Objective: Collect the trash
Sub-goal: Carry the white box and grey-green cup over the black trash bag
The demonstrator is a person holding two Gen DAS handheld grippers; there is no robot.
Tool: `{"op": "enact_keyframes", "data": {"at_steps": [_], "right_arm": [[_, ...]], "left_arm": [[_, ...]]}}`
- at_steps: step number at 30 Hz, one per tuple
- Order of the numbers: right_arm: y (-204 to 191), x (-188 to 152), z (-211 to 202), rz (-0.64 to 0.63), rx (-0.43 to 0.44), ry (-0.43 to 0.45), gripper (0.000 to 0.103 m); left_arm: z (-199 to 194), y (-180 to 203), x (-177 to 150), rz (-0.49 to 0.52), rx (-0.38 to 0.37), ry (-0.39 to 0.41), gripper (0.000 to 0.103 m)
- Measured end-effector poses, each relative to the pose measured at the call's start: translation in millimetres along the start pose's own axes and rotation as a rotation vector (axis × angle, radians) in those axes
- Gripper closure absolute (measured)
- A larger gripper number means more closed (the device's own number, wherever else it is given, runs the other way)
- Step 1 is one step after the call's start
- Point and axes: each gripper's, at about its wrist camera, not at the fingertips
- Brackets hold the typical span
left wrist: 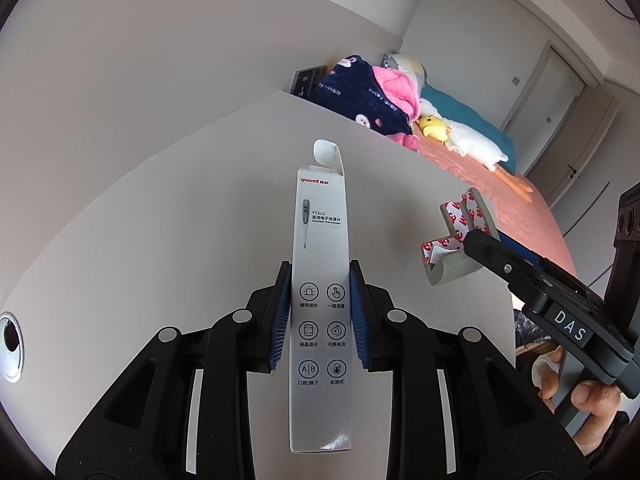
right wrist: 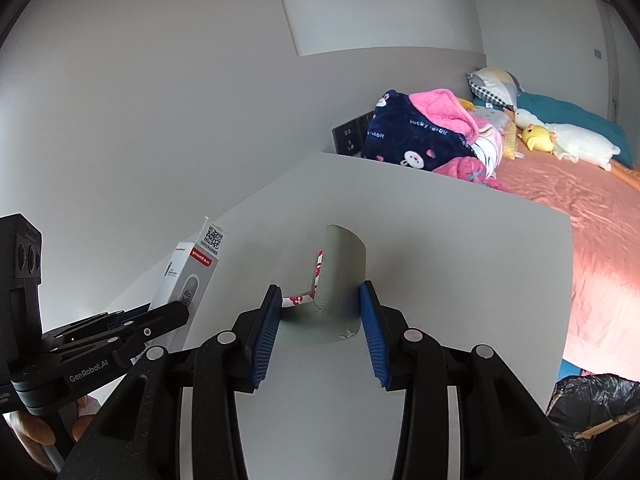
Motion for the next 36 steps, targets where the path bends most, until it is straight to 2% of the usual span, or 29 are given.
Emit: {"op": "enact_keyframes", "data": {"at_steps": [18, 36], "right_arm": [[40, -8, -80, 0.084, -0.018, 0.060, 0.061], [98, -30, -169, 0.174, -0.088, 0.134, 0.061]], "left_arm": [[-38, 68, -21, 0.051, -0.073, 0.005, 0.076], [-60, 155, -55, 0.127, -0.180, -0.020, 0.076]]}}
Point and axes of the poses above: each gripper's, at about its wrist camera, not at the fingertips, and z roughly the way its jaws point, y to its right, x to its top, and after that the axes turned 12 degrees about y, right-handed
